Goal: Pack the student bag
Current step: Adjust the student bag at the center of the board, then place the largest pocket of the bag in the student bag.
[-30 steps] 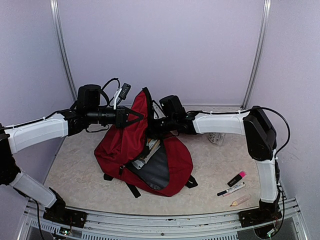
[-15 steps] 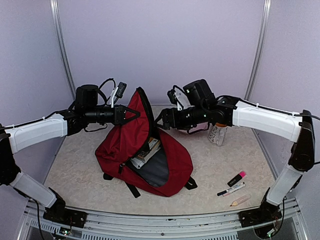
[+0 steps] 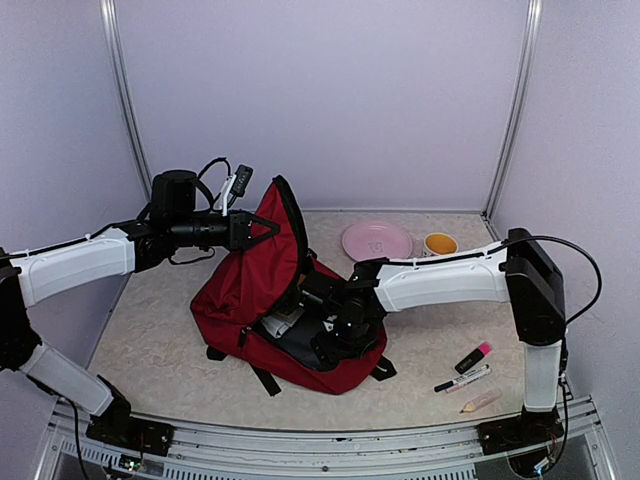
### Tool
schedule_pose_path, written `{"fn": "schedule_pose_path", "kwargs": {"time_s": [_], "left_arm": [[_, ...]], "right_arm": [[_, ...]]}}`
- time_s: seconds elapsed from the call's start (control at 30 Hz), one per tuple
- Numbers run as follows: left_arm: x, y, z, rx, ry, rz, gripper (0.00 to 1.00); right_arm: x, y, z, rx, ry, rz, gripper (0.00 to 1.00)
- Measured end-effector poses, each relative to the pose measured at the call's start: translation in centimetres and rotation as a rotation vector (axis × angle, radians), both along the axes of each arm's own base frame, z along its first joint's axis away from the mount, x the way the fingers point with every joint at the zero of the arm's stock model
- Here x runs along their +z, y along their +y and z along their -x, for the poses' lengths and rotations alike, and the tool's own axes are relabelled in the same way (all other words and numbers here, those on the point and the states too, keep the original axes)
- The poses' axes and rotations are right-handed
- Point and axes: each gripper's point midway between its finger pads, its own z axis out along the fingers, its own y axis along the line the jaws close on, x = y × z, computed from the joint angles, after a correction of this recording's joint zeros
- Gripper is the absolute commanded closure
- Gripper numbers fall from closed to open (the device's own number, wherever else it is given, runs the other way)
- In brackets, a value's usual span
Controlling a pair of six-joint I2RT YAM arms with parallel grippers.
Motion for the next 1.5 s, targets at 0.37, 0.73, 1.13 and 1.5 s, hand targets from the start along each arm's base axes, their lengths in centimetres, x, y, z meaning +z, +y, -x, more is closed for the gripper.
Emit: {"fn": "schedule_pose_path", "kwargs": {"time_s": [0.37, 0.73, 1.13, 1.5], "left_arm": [[-0.1, 0.2, -0.4, 0.022, -0.013, -0.011, 1.0], [0.8, -2.3, 3.7, 0.12, -0.074, -0.112, 1.0], [-4.8, -5.5, -0.8, 0.239, 0.069, -0.113, 0.42], [-0.1, -3.4, -0.2, 0.279, -0.009, -0.052, 0.01]], "right_arm": [[1.0, -5.5, -3.3, -0.067, -0.095, 0.163, 1.0], [8.2, -6.8, -15.8, -0.08, -0.297, -0.061, 0.77], [15.7, -5.5, -18.0, -0.034, -0.424, -0.223, 0.44], [21.4, 1.2, 0.2, 0.215, -0.458, -0.464, 0.55]]}}
